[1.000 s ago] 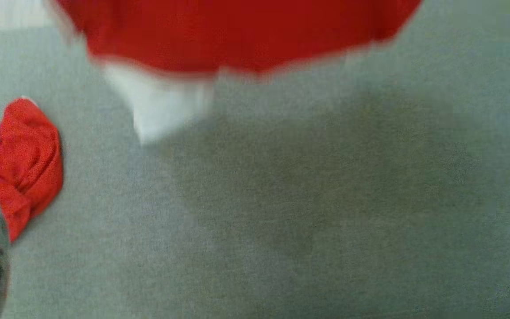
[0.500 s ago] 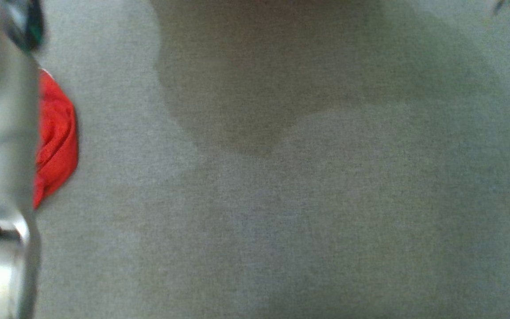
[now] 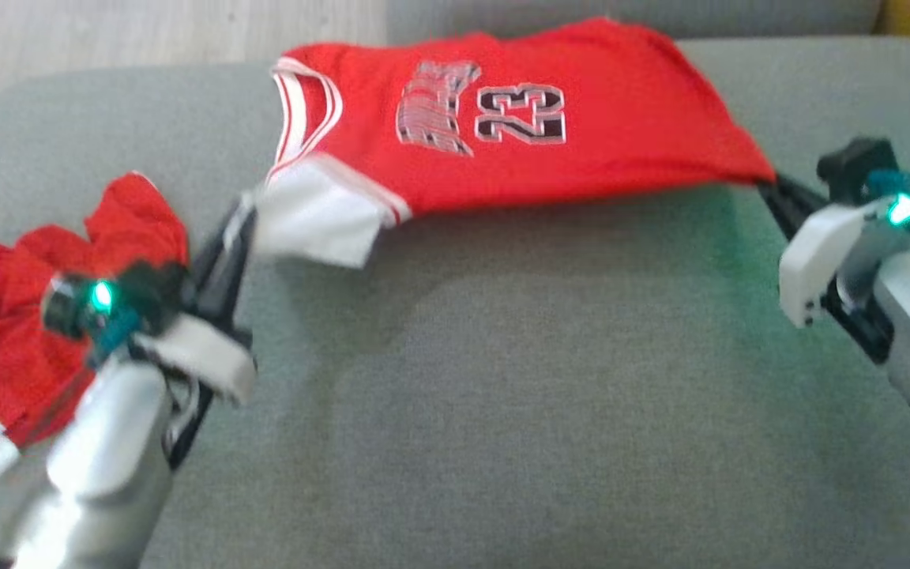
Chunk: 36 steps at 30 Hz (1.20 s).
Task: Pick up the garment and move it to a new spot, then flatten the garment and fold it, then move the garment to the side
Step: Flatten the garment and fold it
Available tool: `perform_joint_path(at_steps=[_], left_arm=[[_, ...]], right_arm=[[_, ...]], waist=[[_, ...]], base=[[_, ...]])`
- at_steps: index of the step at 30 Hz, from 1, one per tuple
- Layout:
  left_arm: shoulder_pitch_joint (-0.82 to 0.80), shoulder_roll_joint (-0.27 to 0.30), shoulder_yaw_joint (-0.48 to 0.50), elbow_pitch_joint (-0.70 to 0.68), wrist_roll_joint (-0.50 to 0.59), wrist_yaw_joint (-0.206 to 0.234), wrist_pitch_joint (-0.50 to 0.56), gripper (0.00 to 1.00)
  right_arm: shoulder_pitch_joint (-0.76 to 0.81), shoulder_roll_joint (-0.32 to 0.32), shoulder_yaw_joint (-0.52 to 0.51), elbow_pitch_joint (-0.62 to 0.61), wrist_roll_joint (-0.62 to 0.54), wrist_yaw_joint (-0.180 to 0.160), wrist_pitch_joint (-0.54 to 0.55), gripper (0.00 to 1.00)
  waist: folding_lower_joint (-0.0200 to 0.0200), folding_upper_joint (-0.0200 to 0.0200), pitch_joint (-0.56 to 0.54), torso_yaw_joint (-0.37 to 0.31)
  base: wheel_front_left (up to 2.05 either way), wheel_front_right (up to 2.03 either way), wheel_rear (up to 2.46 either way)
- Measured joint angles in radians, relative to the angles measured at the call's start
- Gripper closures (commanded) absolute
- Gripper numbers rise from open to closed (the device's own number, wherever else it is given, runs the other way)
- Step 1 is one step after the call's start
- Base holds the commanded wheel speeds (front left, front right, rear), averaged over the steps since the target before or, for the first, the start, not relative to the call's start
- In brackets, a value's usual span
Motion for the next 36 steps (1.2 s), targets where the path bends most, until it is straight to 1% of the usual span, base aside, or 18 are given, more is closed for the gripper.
perform_joint_path(at_steps=[4, 6, 8, 13, 19, 23, 28, 31, 33, 36], left_arm=[[0.082, 0.045, -0.092, -0.01, -0.016, 0.0, 0.0, 1.0], [0.11, 0.065, -0.123, -0.017, -0.028, 0.0, 0.0, 1.0], [0.135, 0.079, -0.146, -0.026, -0.043, 0.0, 0.0, 1.0], [0.197, 0.101, -0.163, -0.056, -0.061, 0.0, 0.0, 1.0], [0.292, 0.135, -0.174, -0.13, -0.067, 0.011, 0.01, 1.0], [0.358, 0.166, -0.177, -0.214, -0.087, 0.041, 0.029, 1.0], [0.439, 0.209, -0.185, -0.325, -0.096, 0.066, 0.077, 1.0], [0.453, 0.222, -0.185, -0.372, -0.103, 0.081, 0.097, 1.0], [0.451, 0.23, -0.184, -0.391, -0.103, 0.09, 0.107, 1.0], [0.434, 0.233, -0.184, -0.399, -0.102, 0.09, 0.116, 1.0]], right_arm=[[0.033, -0.065, 0.109, -0.081, 0.093, 0.0, 0.048, 1.0], [0.044, -0.09, 0.156, -0.115, 0.136, 0.0, 0.076, 1.0], [0.054, -0.117, 0.206, -0.144, 0.174, 0.0, 0.102, 1.0], [0.096, -0.177, 0.272, -0.208, 0.244, 0.0, 0.153, 1.0], [0.162, -0.246, 0.298, -0.31, 0.315, 0.0, 0.217, 1.0], [0.21, -0.306, 0.3, -0.399, 0.374, 0.0, 0.27, 1.0], [0.277, -0.379, 0.306, -0.498, 0.407, 0.0, 0.32, 1.0], [0.282, -0.4, 0.307, -0.518, 0.411, 0.0, 0.321, 1.0], [0.278, -0.4, 0.307, -0.52, 0.412, 0.0, 0.321, 1.0], [0.258, -0.399, 0.307, -0.519, 0.41, 0.0, 0.321, 1.0]], waist=[[-0.0001, 0.0, -0.053, 0.003], [-0.0001, 0.0, -0.076, 0.004], [-0.0001, 0.0, -0.099, 0.005], [0.0001, 0.0, -0.15, 0.003], [0.0002, 0.0, -0.205, -0.008], [0.0001, 0.0, -0.233, -0.014], [0.0001, 0.0, -0.248, -0.019], [0.0002, 0.0, -0.244, -0.022], [0.0003, 0.0, -0.238, -0.023], [0.0003, 0.0, -0.225, -0.025]], base=[[0.0, 0.0, 0.0], [0.0, 0.0, 0.0], [0.0, 0.0, 0.0], [0.0, 0.0, 0.0], [0.0, 0.0, 0.0], [0.0, 0.0, 0.0], [0.0, 0.0, 0.0], [0.0, 0.0, 0.0], [0.0, 0.0, 0.0], [0.0, 0.0, 0.0]])
